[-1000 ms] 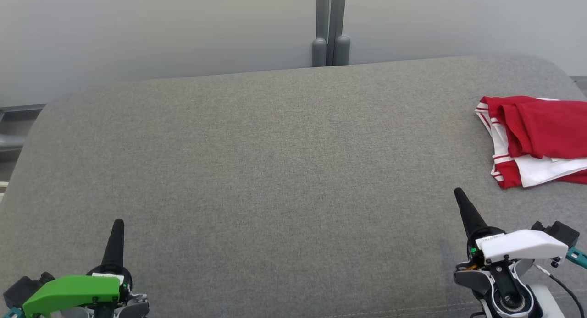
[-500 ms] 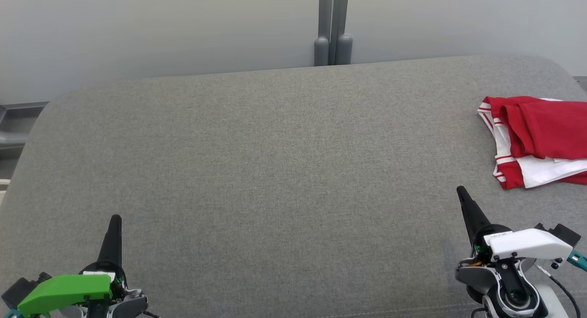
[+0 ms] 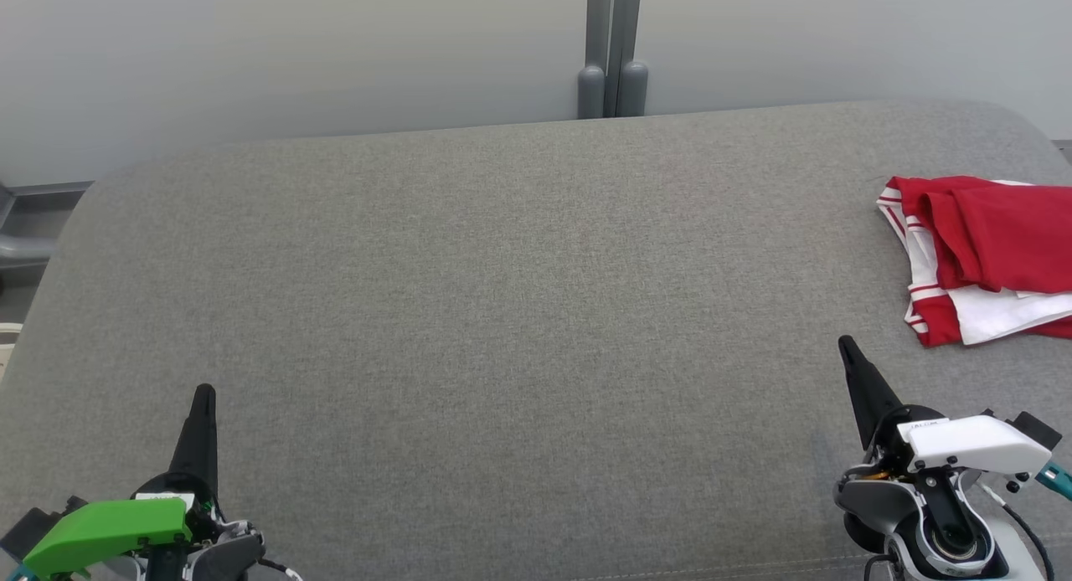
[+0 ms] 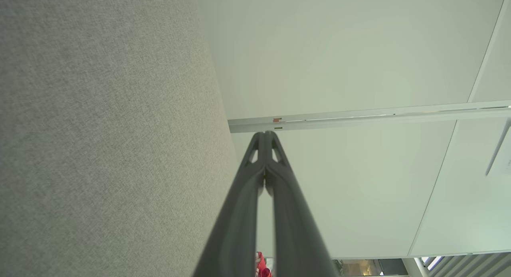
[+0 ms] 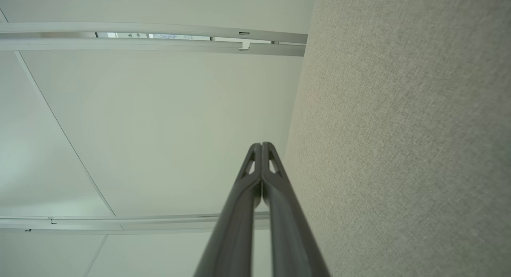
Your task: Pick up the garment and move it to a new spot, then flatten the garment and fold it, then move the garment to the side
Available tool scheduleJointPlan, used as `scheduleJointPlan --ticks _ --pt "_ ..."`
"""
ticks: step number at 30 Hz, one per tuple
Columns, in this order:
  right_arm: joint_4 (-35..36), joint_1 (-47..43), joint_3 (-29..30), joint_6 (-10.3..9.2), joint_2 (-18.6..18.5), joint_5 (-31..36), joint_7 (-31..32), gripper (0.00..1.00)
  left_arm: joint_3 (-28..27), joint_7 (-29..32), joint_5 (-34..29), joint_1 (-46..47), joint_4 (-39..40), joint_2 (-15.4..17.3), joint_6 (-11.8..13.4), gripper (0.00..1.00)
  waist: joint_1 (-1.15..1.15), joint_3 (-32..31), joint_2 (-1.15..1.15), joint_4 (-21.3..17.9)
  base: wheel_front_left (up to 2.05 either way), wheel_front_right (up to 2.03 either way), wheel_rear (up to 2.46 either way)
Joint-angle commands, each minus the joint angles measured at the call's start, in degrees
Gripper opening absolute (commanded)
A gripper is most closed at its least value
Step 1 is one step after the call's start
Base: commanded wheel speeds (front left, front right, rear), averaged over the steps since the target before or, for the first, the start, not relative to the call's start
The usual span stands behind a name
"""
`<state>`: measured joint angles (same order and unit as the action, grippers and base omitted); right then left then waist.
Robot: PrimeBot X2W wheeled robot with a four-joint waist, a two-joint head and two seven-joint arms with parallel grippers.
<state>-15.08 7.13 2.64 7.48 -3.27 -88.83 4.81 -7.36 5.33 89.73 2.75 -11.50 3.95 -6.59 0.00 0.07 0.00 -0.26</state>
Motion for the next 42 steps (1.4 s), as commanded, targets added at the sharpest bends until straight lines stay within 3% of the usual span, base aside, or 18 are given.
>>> scheduleJointPlan --ticks 1,10,42 --pt "-0.11 0.58 0.21 0.02 -0.17 -1.29 0.29 0.0 -0.49 0.3 1.03 1.08 -0.06 -0.32 -0.56 0.0 0.0 0.02 0.0 0.04 0.0 0.0 0.0" --pt "-0.35 0.71 0.7 0.02 -0.13 -4.57 0.99 0.0 -1.42 1.21 3.28 1.36 -0.28 -0.72 -1.19 0.0 0.0 0.12 0.0 0.26 0.0 0.0 0.0" --pt "-0.35 0.73 0.97 0.02 0.06 -3.98 1.16 0.0 -1.58 1.51 3.06 1.4 -0.27 -0.87 -1.06 0.0 0.0 0.12 0.0 0.27 0.0 0.0 0.0"
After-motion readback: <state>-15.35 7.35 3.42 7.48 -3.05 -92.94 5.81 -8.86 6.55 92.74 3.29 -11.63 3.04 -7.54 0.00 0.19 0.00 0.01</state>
